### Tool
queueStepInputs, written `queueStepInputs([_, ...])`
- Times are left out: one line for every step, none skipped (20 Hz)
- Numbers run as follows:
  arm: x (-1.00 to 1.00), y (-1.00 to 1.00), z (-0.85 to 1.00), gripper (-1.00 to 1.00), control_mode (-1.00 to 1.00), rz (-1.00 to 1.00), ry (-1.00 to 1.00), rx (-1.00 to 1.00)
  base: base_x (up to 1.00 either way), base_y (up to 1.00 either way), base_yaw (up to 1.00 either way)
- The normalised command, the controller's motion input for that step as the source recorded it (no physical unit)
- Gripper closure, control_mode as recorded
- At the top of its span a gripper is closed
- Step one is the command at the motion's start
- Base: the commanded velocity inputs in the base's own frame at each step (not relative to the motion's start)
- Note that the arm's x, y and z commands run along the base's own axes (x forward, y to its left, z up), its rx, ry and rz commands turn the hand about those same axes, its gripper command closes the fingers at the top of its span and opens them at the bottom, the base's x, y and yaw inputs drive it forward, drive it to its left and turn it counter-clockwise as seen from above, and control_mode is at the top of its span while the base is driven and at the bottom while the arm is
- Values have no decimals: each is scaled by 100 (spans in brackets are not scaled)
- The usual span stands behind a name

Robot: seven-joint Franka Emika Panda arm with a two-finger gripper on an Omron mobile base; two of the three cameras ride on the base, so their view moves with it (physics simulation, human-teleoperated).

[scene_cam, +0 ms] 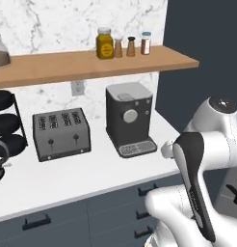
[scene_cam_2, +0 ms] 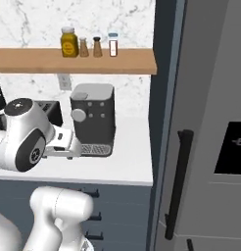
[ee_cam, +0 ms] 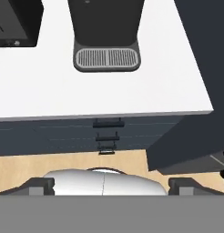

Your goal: Navigate to the coffee machine.

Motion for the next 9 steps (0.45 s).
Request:
queueStepInputs([0, 0, 0, -100, 100, 0, 0, 0, 46, -34, 2])
queueStepInputs([0, 0, 0, -100, 100, 0, 0, 0, 44, -31, 2])
queueStepInputs([0, 0, 0, -100, 100, 0, 0, 0, 41, -29, 3])
queueStepInputs([0, 0, 0, -100, 100, 0, 0, 0, 41, -26, 5])
queueStepInputs([0, 0, 0, -100, 100, 0, 0, 0, 45, -21, 6])
queueStepInputs([0, 0, 0, -100, 100, 0, 0, 0, 47, -18, 7])
queueStepInputs([0, 0, 0, -100, 100, 0, 0, 0, 49, -13, 7])
queueStepInputs([0, 0, 0, -100, 100, 0, 0, 0, 49, -11, 7])
queueStepInputs([0, 0, 0, -100, 100, 0, 0, 0, 51, -7, 7])
